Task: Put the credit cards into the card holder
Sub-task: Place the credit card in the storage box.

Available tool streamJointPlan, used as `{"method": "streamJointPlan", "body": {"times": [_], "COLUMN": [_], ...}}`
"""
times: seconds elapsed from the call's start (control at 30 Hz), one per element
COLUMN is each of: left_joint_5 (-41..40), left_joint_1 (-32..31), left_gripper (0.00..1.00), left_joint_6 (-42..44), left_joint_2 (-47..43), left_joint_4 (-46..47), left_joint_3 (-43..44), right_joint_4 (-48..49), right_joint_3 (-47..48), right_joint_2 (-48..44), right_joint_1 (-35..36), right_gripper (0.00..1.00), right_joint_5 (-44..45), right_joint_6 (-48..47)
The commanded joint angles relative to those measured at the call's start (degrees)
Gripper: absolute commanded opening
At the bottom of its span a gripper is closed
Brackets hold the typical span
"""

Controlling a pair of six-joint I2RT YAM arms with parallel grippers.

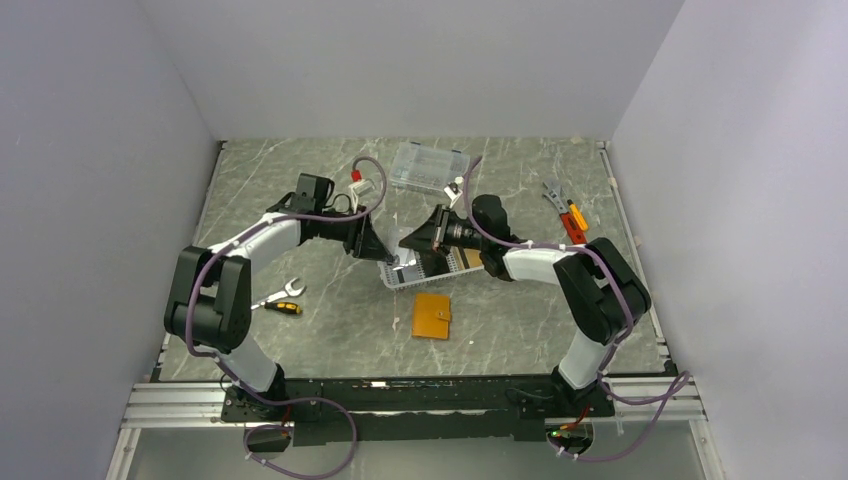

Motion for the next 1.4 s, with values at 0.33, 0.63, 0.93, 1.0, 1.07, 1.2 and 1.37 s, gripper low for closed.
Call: {"method": "streamJointPlan", "body": {"times": [0.33, 0.63, 0.93, 1.0, 1.07, 1.2, 1.37], "left_joint_5": [-0.13, 3.42, 6.05, 6.33, 6.13, 5.53, 3.93], "left_joint_1": [2.59, 4.91, 6.85, 6.86, 6.86, 6.86, 6.86], "left_gripper": [0.05, 0.0, 0.0, 0.0, 0.0, 0.0, 0.0], "left_joint_6": [2.42, 2.16, -4.5, -5.95, -6.52, -7.19, -7.3], "left_joint_2": [-0.93, 0.6, 2.01, 2.16, 2.34, 2.41, 2.24], "left_joint_4": [-1.4, -3.35, 1.4, 2.84, 3.55, 4.52, 4.55], "left_joint_3": [3.17, 4.87, 3.95, 3.32, 2.89, 2.24, 2.06], "right_joint_4": [3.57, 6.13, 7.27, 7.39, 7.81, 8.55, 6.01], "right_joint_3": [2.77, 0.92, 0.42, 0.24, 0.23, -0.43, -0.98], "right_joint_2": [1.07, 1.25, 1.98, 2.13, 2.4, 2.83, 2.86], "right_joint_1": [1.13, 0.14, -0.33, -0.34, -0.4, -1.05, -2.38], "right_gripper": [0.08, 0.11, 0.18, 0.21, 0.23, 0.23, 0.17], "right_joint_5": [-4.58, -6.72, -7.94, -7.76, -7.9, -7.86, -8.1], "right_joint_6": [0.58, 2.1, 2.68, 2.76, 3.07, 3.71, 2.38]}}
